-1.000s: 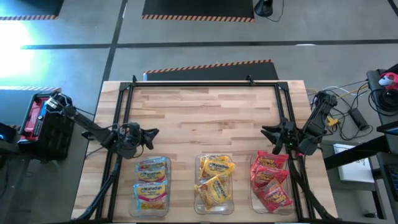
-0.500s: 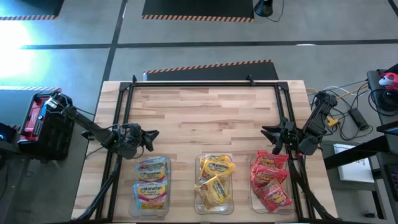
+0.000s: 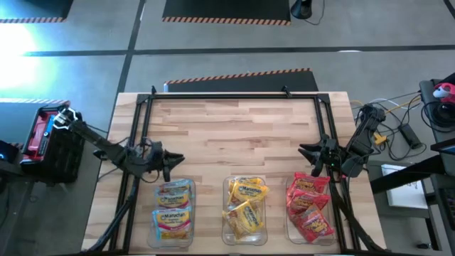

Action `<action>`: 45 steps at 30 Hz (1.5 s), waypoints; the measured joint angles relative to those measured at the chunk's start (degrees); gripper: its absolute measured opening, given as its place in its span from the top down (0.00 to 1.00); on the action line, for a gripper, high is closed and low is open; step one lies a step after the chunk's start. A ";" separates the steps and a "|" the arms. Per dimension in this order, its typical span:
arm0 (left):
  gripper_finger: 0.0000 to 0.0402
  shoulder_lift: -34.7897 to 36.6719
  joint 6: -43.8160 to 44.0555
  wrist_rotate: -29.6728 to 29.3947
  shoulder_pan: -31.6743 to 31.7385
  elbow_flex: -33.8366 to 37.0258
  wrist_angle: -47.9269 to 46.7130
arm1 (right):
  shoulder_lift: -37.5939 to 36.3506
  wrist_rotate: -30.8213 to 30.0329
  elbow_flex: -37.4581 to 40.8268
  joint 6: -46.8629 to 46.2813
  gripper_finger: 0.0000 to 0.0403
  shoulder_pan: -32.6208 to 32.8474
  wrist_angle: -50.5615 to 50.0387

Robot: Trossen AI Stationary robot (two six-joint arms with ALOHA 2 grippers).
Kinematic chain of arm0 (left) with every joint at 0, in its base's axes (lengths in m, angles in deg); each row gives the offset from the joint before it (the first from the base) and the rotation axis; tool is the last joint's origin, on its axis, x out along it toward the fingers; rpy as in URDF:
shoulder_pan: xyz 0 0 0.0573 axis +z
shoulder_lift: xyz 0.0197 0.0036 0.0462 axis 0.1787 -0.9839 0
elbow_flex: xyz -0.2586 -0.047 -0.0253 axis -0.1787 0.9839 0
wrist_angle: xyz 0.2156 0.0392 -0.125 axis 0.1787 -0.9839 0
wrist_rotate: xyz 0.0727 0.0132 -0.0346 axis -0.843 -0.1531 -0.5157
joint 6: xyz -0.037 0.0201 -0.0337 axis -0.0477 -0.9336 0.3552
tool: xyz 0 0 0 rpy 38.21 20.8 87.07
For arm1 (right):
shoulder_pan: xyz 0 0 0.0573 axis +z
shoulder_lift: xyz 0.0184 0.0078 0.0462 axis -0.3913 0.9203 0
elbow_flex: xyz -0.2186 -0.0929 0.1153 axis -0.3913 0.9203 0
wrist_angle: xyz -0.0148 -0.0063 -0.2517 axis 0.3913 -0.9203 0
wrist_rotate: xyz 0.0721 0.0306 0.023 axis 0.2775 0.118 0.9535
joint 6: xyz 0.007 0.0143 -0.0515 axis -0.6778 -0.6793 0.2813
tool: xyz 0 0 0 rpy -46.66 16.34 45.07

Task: Sort Maruchan noodles
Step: Return to Home Position

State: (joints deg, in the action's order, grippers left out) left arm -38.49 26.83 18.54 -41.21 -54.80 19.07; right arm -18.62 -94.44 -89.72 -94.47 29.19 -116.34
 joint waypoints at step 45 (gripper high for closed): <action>0.85 30.14 -37.19 -0.52 37.94 5.29 3.07 | 0.00 -0.02 -0.04 -0.02 0.75 0.00 0.01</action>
State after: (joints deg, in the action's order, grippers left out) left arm -8.35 -10.36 18.02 -3.26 -49.51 22.14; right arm -18.62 -94.46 -89.76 -94.49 29.19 -116.33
